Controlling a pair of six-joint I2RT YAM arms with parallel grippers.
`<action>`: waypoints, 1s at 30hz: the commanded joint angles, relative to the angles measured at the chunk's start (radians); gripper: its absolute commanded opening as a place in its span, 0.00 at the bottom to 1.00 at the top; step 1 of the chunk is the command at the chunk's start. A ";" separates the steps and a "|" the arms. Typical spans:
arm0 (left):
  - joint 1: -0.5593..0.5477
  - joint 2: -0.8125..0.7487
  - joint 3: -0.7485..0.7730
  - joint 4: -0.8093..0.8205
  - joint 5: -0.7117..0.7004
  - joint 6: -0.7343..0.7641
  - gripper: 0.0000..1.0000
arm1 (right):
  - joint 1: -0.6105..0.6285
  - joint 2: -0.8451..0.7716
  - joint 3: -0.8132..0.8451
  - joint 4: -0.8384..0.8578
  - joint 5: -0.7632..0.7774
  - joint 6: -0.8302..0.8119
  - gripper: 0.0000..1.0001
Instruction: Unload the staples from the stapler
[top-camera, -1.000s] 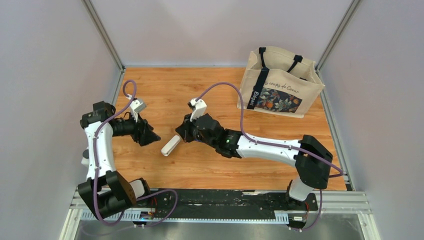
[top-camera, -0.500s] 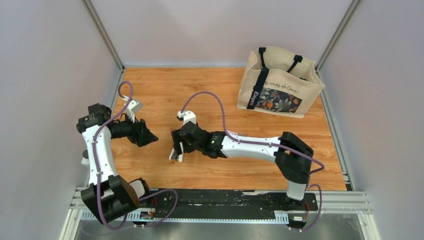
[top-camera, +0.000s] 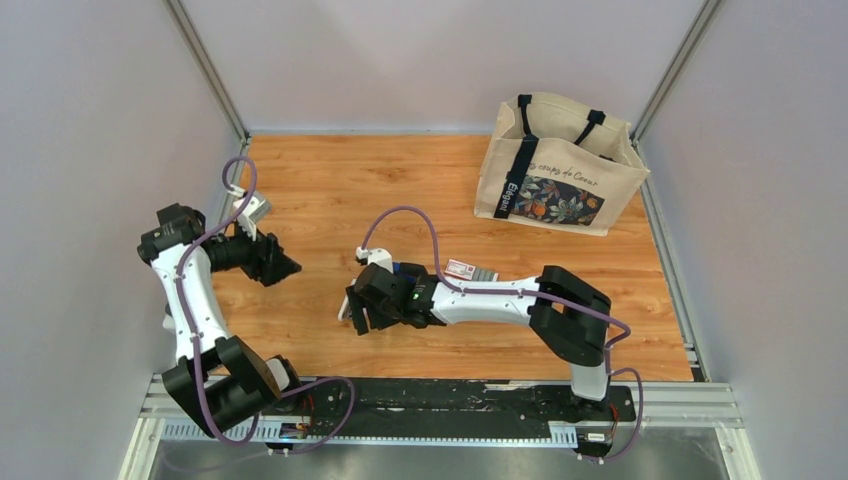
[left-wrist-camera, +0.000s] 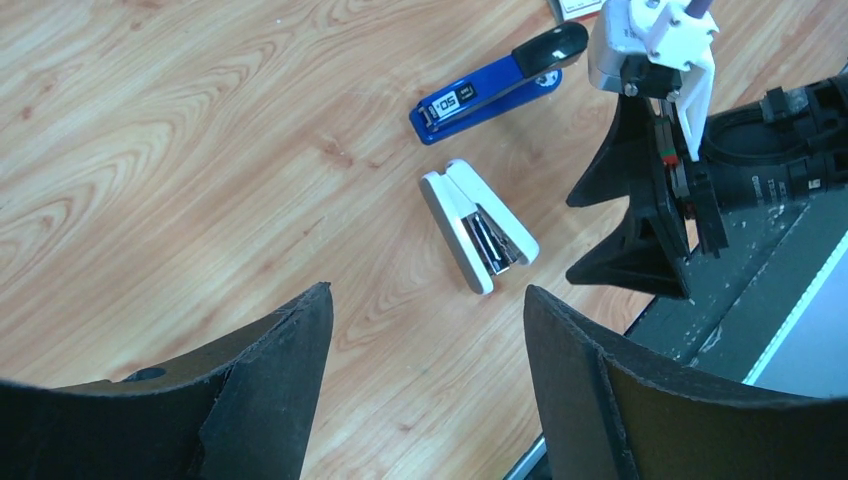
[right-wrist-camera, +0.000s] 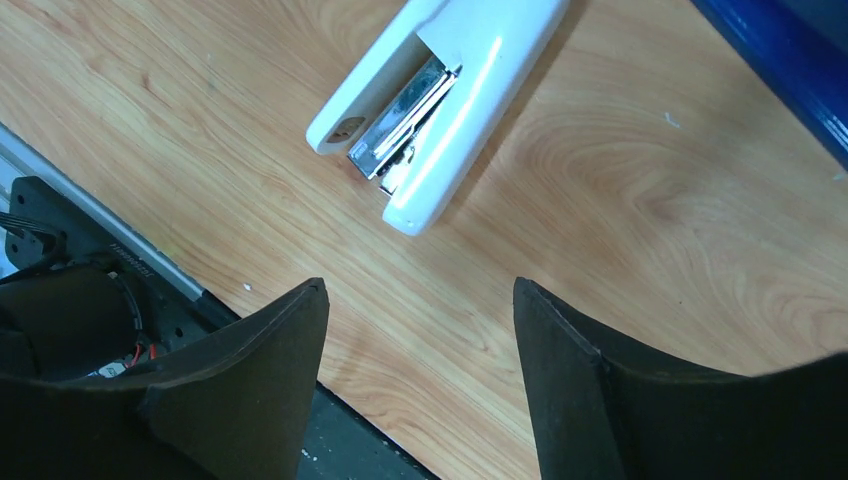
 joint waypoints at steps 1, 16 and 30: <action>-0.007 -0.054 -0.040 -0.217 -0.022 0.106 0.77 | -0.001 0.014 -0.005 0.042 -0.016 0.040 0.70; -0.486 -0.024 -0.248 0.125 -0.369 -0.089 0.77 | -0.003 -0.372 -0.387 0.183 0.040 0.052 0.70; -0.670 0.131 -0.306 0.391 -0.550 -0.297 0.72 | -0.004 -0.521 -0.540 0.266 0.098 0.103 0.66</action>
